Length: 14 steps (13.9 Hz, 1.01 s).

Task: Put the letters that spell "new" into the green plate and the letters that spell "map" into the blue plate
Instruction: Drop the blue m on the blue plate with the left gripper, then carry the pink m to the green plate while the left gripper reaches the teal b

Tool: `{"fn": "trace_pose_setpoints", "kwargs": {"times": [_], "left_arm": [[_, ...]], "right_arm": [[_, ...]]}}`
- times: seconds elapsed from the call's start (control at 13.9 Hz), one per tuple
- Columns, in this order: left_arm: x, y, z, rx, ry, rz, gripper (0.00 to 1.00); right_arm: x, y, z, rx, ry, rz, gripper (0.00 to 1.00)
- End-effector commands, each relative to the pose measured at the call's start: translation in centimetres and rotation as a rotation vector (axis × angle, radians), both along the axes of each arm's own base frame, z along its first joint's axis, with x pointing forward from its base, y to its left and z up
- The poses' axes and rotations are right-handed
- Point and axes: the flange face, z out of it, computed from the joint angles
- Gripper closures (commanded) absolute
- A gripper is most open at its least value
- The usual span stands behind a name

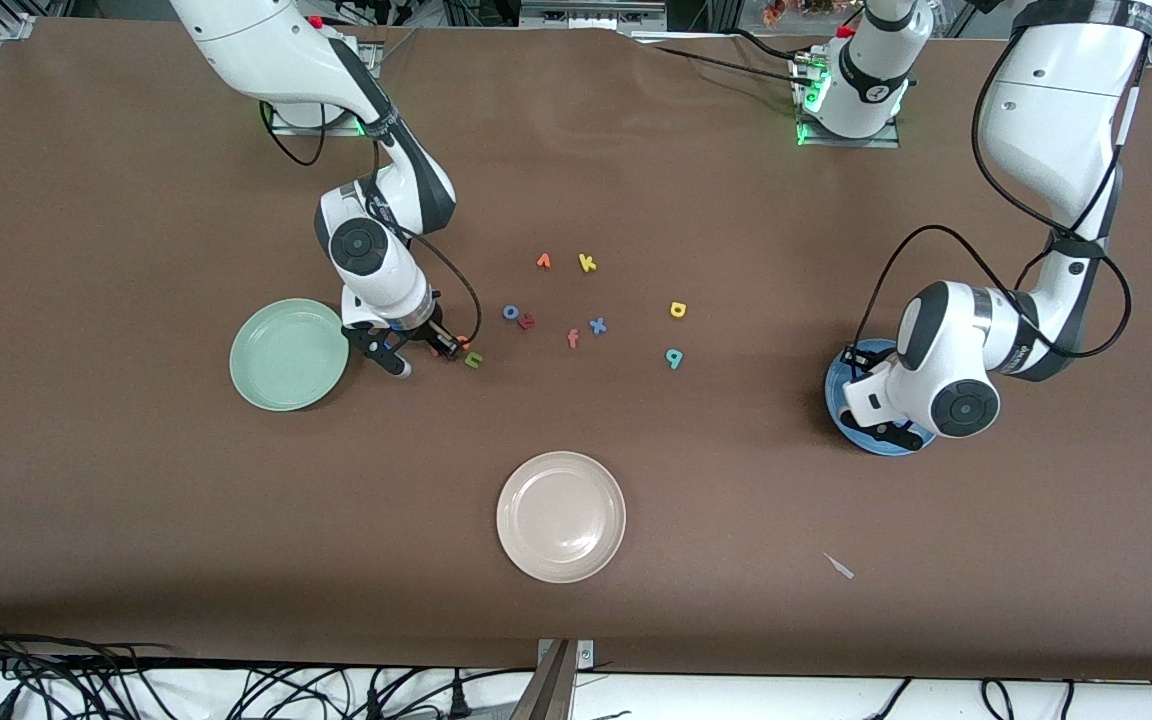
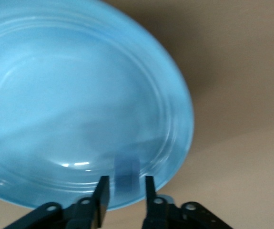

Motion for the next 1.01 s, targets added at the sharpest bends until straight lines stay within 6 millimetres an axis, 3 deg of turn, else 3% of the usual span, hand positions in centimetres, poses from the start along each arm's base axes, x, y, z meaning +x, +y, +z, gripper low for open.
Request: {"fn": "trace_pose_setpoints", "kwargs": {"times": [0.0,0.22,0.43,0.65,0.94], "left_arm": [[1.3,-1.6,2.6,-0.017,-0.023,-0.024,0.00],[2.0,-5.0,4.0,-0.148,-0.039,0.042,0.00],[1.7,-10.5,4.1,-0.185,-0.113,0.093,0.00],[0.8,-15.9,4.5,-0.172,-0.174,0.173,0.00],[-2.7,-21.0,4.2,-0.192,-0.274,0.210,0.00]], "right_arm": [[-0.3,0.2,-0.6,-0.005,-0.004,-0.003,0.58],[-0.2,0.1,-0.4,-0.007,-0.005,0.005,0.76],[0.8,-1.0,0.9,-0.018,-0.009,0.022,0.77],[3.0,-2.9,4.1,-0.058,0.041,0.087,0.77],[6.4,-7.9,9.0,-0.110,0.145,0.195,0.77]]}}
